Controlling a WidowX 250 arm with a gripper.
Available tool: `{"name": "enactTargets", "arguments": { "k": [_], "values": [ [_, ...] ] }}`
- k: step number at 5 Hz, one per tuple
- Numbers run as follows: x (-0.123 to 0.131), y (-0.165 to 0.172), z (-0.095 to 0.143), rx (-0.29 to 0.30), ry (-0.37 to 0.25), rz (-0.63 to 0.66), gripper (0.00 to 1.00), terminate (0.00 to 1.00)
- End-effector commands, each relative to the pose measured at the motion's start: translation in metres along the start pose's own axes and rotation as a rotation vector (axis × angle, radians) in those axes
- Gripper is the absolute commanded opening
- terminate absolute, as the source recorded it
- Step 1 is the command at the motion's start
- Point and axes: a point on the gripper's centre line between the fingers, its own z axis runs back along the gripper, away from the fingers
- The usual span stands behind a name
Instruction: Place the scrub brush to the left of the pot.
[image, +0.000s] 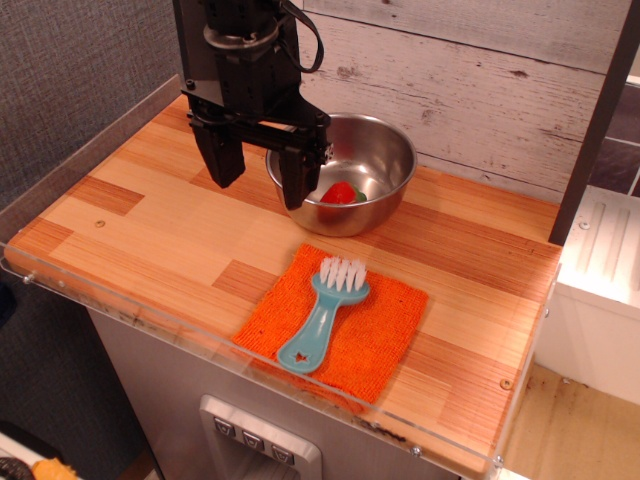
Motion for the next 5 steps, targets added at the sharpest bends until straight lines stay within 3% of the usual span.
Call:
{"name": "enactTargets", "arguments": {
  "k": [1,2,3,5],
  "values": [
    [0.0,0.0,0.0,0.0,0.0,0.0,1.0,0.0],
    [-0.006,-0.004,0.009,-0.022,-0.065,0.011,1.0,0.0],
    [-0.019,-0.015,0.013,-0.017,-0.092,-0.011,1.0,0.0],
    [-0.045,-0.042,-0.014,0.037,-0.035,-0.036,1.0,0.0]
  ]
}}
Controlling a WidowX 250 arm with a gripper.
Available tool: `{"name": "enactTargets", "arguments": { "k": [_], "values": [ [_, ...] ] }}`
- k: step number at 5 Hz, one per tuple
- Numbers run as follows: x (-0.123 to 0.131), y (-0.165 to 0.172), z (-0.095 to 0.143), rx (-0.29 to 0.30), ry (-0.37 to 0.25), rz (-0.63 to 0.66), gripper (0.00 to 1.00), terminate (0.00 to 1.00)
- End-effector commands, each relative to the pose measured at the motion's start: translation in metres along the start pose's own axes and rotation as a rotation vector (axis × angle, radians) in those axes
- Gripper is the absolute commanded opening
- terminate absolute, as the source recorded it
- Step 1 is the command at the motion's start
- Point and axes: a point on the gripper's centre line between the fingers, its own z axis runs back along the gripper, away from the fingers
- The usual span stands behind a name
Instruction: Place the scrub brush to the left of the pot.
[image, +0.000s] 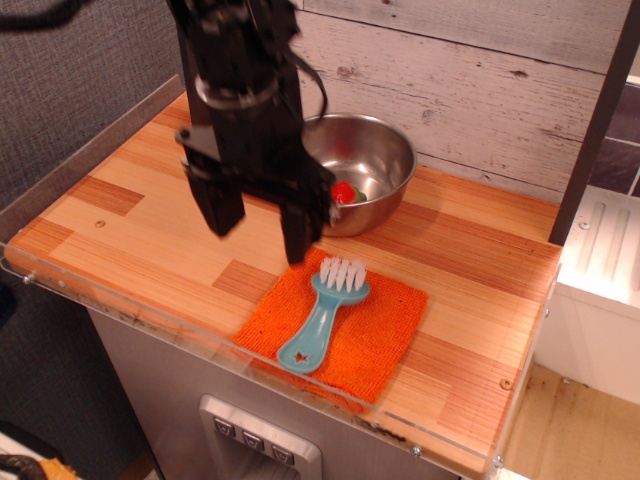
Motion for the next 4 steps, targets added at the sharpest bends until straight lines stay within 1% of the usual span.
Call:
{"name": "enactTargets", "arguments": {
  "k": [1,2,4],
  "values": [
    [-0.006,-0.021,-0.026,0.064,0.005,0.002,1.0,0.0],
    [-0.007,-0.028,-0.038,0.091,0.0,0.02,1.0,0.0],
    [-0.006,-0.031,-0.049,0.105,-0.007,0.046,1.0,0.0]
  ]
}}
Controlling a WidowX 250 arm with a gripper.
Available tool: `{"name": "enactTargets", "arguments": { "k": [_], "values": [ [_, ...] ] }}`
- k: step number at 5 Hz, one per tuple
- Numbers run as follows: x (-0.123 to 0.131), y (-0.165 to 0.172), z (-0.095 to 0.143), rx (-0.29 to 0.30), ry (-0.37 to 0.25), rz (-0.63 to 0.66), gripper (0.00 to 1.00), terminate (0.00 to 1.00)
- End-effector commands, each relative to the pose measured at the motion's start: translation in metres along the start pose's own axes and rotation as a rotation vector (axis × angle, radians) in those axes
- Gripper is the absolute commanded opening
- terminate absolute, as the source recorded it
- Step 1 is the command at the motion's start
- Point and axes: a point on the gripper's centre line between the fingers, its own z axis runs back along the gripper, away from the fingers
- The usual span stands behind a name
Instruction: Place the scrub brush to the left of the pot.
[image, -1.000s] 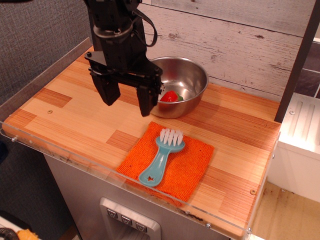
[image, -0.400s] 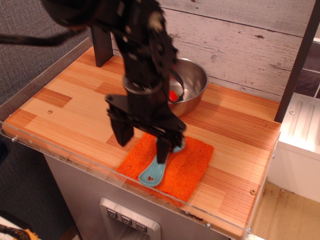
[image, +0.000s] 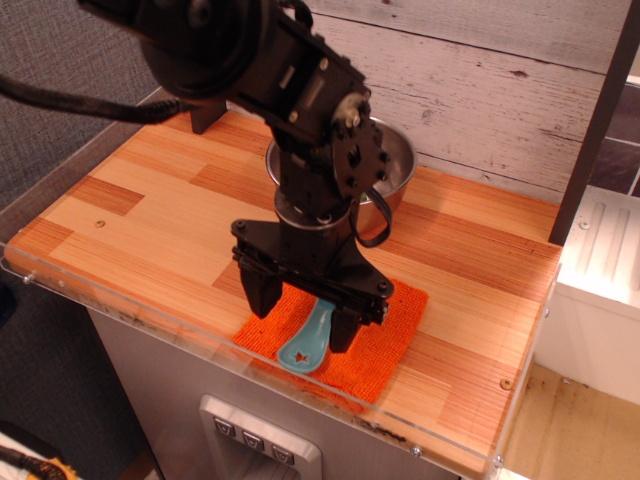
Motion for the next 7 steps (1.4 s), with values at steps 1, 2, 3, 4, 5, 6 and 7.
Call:
{"name": "enactTargets", "arguments": {
  "k": [1,2,3,4,5,6,7],
  "values": [
    [0.005,-0.002,-0.002,-0.007,-0.022,0.009,1.0,0.0],
    [0.007,-0.003,-0.005,-0.012,-0.019,0.012,1.0,0.0],
    [0.007,-0.007,-0.014,-0.015,0.001,0.001,1.0,0.0],
    [0.008,-0.007,-0.016,-0.016,0.002,0.003,1.0,0.0],
    [0.007,-0.007,-0.019,-0.019,0.005,0.002,0.0,0.0],
    [0.007,-0.006,-0.017,-0.022,0.002,0.003,0.0,0.0],
    [0.007,-0.005,-0.012,-0.035,-0.008,0.002,0.0,0.0]
  ]
}}
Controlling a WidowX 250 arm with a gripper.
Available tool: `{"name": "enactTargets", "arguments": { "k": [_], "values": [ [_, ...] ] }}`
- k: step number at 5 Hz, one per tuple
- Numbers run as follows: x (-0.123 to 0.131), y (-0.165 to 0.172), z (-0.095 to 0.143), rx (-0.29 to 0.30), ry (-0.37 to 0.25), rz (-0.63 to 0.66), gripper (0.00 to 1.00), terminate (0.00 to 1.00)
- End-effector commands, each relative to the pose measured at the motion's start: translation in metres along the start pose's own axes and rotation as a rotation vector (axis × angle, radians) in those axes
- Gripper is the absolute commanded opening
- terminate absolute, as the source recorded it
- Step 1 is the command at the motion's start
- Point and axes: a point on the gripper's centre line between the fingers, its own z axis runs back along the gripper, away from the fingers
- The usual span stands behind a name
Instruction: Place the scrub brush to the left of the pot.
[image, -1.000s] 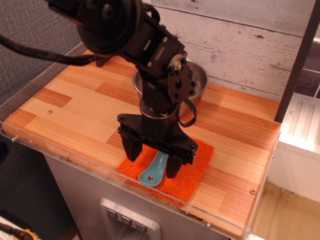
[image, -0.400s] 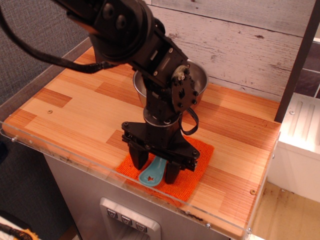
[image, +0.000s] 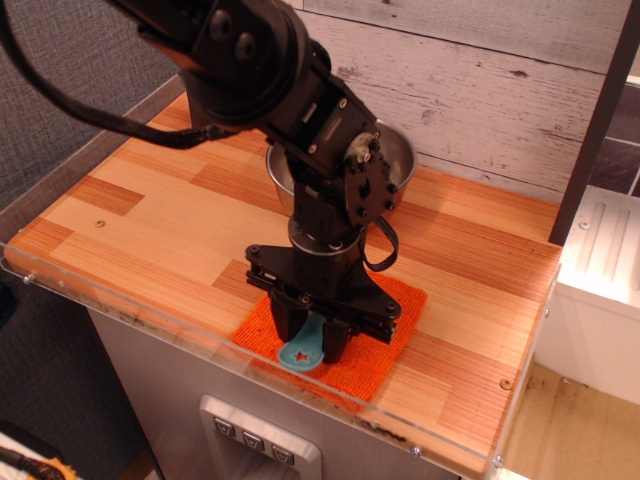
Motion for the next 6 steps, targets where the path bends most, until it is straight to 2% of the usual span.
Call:
{"name": "enactTargets", "arguments": {
  "k": [1,2,3,4,5,6],
  "values": [
    [0.004,0.005,0.035,-0.035,-0.088,0.002,0.0,0.0],
    [0.0,0.017,0.062,-0.054,-0.144,0.032,0.0,0.0],
    [-0.004,0.035,0.078,-0.066,-0.164,0.073,0.0,0.0],
    [0.003,0.068,0.078,-0.061,-0.161,0.078,0.0,0.0],
    [0.019,0.106,0.073,-0.013,-0.127,-0.011,0.0,0.0],
    [0.037,0.137,0.051,0.0,-0.08,-0.057,0.0,0.0]
  ]
}}
